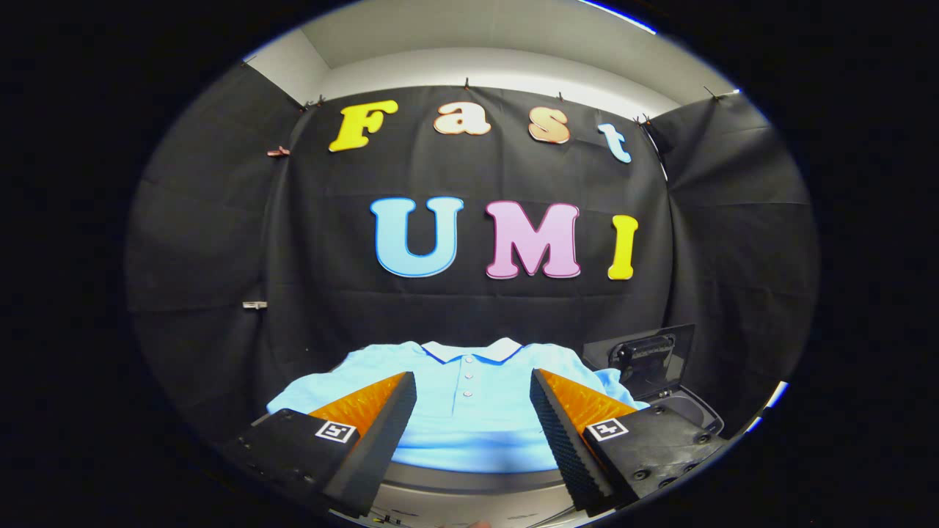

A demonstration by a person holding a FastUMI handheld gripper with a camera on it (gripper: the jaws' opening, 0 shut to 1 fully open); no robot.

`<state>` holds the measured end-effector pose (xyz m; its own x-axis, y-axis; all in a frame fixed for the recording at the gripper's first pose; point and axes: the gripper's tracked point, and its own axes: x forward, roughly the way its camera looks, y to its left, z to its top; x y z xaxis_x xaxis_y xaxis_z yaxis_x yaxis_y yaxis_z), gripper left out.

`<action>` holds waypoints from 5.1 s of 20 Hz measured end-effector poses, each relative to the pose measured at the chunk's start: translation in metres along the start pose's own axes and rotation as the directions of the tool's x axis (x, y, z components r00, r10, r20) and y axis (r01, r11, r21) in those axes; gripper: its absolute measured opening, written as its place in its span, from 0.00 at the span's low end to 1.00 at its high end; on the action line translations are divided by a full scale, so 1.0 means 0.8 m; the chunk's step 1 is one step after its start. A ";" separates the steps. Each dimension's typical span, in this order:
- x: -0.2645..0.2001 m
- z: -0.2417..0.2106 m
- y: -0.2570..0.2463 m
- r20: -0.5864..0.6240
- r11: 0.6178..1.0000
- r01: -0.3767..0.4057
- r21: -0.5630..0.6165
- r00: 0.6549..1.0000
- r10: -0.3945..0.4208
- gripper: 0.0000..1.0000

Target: Put the clothes into the washing machine and then close the washing machine lid.

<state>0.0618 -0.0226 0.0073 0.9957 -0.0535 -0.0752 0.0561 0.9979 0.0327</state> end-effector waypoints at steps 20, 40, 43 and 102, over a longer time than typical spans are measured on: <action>0.156 -0.096 0.014 -0.492 0.998 -0.005 -0.064 0.870 -0.027 0.98; 0.158 -0.127 0.005 -0.791 0.998 0.053 -0.021 0.610 -0.049 0.69; 0.161 -0.128 0.003 -0.794 0.999 0.036 -0.034 0.606 -0.049 0.43; 0.170 0.130 -0.107 -0.187 0.996 0.087 0.013 0.979 -0.083 0.05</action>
<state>0.2000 -0.1191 0.0976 0.9563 -0.1283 -0.2628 0.1434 0.9889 0.0388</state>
